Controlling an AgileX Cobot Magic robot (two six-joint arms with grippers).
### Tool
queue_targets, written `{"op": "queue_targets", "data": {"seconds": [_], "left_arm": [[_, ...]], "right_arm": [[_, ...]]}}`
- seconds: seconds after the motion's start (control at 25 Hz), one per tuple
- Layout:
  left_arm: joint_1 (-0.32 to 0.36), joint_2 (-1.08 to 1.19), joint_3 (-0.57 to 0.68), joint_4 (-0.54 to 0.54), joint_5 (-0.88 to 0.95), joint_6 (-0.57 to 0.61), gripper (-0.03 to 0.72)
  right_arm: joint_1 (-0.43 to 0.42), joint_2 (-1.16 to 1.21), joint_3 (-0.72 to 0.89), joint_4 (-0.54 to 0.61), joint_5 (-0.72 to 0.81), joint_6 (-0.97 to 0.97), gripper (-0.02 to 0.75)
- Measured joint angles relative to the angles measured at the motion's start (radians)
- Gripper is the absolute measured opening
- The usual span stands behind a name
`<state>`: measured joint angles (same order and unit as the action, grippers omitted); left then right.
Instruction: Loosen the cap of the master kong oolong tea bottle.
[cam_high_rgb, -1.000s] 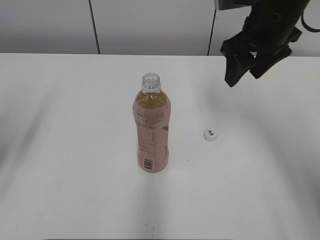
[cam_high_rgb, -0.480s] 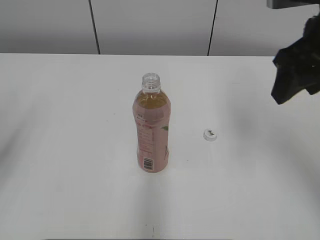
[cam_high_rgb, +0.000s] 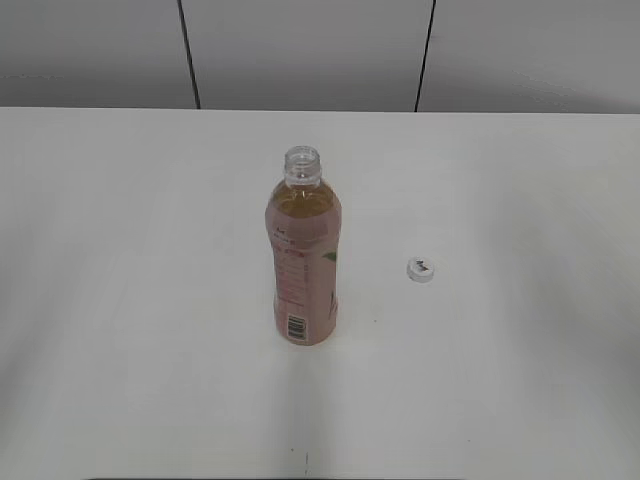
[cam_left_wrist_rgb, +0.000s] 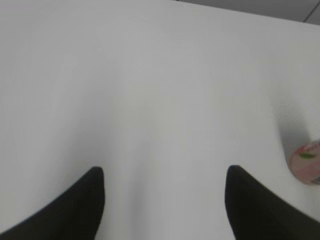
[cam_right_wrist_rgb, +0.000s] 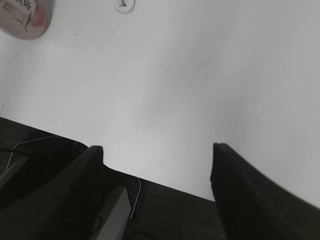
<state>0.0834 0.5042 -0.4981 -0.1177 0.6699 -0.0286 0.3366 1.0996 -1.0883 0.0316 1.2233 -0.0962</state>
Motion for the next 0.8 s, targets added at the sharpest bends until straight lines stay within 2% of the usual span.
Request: {"op": "queue_targets", "data": {"seconds": [0.12,0.36,0.6,0.8], "left_arm": [[-0.022,-0.023,-0.052,-0.011,0.127,0.036,0.465],[-0.095,-0.118,-0.094,0.104,0.333,0.045,0.451],[-0.104,-0.314,-0.068,0.118,0.363,0.045,0.437],[-0.105,-0.477,-0.066,0.118,0.360,0.045,0.437]], "right_arm": [[0.000,-0.095,0.058,-0.013,-0.001,0.003,0.503],[0.000,-0.375,0.252,-0.032,0.001,0.008,0.503],[0.000,-0.684,0.426,-0.037,-0.007,0.008,0.503],[0.000,-0.947,0.557,-0.055,-0.094,0.008,0.503]]}}
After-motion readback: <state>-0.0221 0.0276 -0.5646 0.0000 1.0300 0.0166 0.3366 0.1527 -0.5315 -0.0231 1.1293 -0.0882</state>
